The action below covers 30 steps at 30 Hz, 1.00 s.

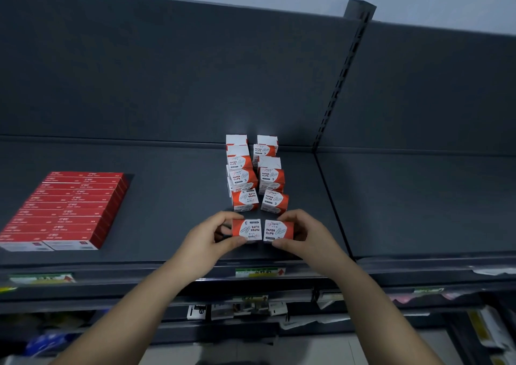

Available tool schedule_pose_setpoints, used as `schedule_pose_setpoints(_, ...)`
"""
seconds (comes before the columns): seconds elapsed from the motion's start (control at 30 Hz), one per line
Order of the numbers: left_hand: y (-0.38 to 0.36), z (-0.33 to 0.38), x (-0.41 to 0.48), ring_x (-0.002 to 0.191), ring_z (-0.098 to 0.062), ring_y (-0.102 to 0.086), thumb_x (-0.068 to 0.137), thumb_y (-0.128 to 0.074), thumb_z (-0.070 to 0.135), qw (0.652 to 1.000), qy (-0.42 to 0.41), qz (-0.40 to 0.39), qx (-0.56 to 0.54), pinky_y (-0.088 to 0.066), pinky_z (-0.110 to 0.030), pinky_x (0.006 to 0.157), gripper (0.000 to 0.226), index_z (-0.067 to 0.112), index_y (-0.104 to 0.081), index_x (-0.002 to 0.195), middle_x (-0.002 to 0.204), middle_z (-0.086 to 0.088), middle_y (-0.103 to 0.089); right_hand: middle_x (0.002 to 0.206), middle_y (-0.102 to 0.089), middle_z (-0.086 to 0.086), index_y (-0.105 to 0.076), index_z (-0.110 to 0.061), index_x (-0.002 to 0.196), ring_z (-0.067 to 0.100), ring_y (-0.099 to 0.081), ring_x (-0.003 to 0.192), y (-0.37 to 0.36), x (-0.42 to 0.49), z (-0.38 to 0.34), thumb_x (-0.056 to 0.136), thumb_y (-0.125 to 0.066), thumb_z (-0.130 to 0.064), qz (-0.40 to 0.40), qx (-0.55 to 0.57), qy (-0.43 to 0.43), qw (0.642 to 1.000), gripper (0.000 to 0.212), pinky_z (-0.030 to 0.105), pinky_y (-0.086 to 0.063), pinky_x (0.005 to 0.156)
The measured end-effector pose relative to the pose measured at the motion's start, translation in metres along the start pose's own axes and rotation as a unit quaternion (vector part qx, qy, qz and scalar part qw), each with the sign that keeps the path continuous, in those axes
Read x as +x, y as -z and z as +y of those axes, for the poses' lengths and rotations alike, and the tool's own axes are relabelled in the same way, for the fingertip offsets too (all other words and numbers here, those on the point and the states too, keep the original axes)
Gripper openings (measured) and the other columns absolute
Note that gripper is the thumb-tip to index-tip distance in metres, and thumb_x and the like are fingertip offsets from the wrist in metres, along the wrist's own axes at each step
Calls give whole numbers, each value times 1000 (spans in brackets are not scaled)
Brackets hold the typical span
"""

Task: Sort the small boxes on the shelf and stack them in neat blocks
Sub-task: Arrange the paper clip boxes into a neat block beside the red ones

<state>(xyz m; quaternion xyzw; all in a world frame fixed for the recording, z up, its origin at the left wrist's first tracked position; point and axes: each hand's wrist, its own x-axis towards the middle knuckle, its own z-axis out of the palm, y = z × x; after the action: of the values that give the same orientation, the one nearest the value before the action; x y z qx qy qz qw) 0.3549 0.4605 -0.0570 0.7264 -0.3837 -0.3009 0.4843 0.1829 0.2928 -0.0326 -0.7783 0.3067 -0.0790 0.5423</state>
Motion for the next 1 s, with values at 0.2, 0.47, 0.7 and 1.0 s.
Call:
schedule_pose_setpoints(0.2,4,35,-8,77,-13,-71,78,-71,9,986,-7,-16,-163,-51,-18,67,44,17,-60,119,100,4,-74,109,-72,-8,-63,-27,109,11,-68,101,8,-14,-24,82,-76,-9,6,109,29,994,36,26,-55,79)
schedule_pose_setpoints(0.47,23,107,-22,87,-7,-68,77,-63,-1,954,-123,5,-273,-51,-15,77,47,6,-55,122,100,0,-72,99,-74,-6,-61,-18,111,4,-67,89,20,-41,-96,76,-72,-5,34,190,149,970,39,16,-53,72)
schedule_pose_setpoints(0.7,27,134,-27,69,-8,-68,73,-64,0,924,-94,41,-369,-51,-16,61,48,19,-53,116,81,-3,-74,98,-75,-2,-59,-23,113,8,-70,90,21,-50,-118,71,-71,-10,40,217,171,960,46,17,-55,72)
schedule_pose_setpoints(1.0,32,138,-23,84,-34,-71,100,-41,11,951,-40,10,-306,-58,-34,64,32,17,-55,127,107,-13,-71,94,-76,2,-54,-15,113,10,-71,85,22,-52,-120,67,-72,-12,60,262,139,953,49,18,-54,70)
